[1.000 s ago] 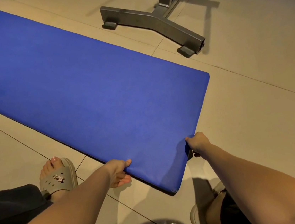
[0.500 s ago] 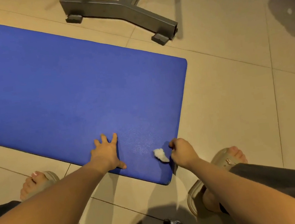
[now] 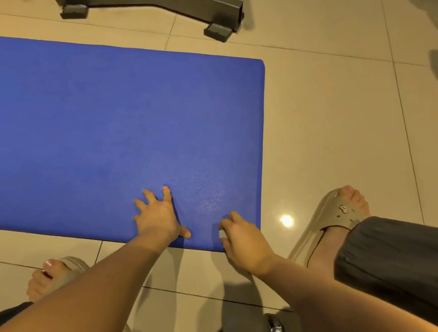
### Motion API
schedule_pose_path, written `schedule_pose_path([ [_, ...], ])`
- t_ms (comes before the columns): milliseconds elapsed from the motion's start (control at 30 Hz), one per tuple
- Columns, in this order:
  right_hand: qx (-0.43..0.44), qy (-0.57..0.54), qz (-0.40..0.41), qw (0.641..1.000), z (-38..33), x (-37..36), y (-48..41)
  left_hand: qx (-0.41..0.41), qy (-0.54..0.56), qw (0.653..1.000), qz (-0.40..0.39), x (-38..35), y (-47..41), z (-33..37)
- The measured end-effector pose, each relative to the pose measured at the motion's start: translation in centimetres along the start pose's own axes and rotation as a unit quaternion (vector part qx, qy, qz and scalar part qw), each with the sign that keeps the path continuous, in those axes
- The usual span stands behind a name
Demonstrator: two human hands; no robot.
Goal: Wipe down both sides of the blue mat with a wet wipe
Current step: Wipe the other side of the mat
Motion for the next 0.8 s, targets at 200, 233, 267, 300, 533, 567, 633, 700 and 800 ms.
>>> schedule_pose_path([
  [200, -0.073, -0.010, 0.067, 0.995, 5.3, 1.6, 1.9, 0.015, -0.027, 0.999, -0.018, 0.5, -0.1, 0.8],
  [233, -0.104, -0.030, 0.080, 0.991, 6.3, 2.1, 1.9, 0.017, -0.038, 0.999, -0.022, 0.5, -0.2, 1.1],
  [267, -0.129, -0.057, 0.089, 0.986, 6.9, 2.5, 1.8, 0.020, -0.048, 0.998, -0.024, 0.6, -0.2, 1.3],
  [300, -0.148, -0.090, 0.101, 0.980, 7.3, 2.9, 1.7, 0.021, -0.056, 0.998, -0.024, 0.6, -0.3, 1.5],
  [533, -0.227, -0.168, 0.173, 0.943, 10.4, 7.0, -6.0, 0.010, -0.066, 0.997, -0.027, 0.6, -0.1, 1.4],
  [567, -0.242, -0.178, 0.182, 0.936, 11.0, 7.8, -7.3, 0.009, -0.067, 0.997, -0.025, 0.5, -0.1, 1.4],
  [633, -0.267, -0.201, 0.178, 0.925, 11.9, 8.8, -9.0, 0.002, -0.070, 0.997, -0.014, 0.3, -0.3, 1.3],
  [700, -0.265, -0.208, 0.168, 0.926, 11.8, 8.9, -9.4, -0.007, -0.075, 0.997, -0.004, 0.2, -0.4, 1.1],
  [800, -0.260, -0.217, 0.156, 0.928, 11.2, 6.9, -6.9, -0.014, -0.079, 0.997, 0.001, 0.2, -0.1, 0.9],
])
Point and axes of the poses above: each hand's wrist, its own y-axis away from the middle knuckle, its own x-axis out of the back of the hand, z = x × y, the point moved 6 cm from there along -y, towards the middle knuckle, and after that the axes turned 7 degrees about y, right-handed, at the moved point
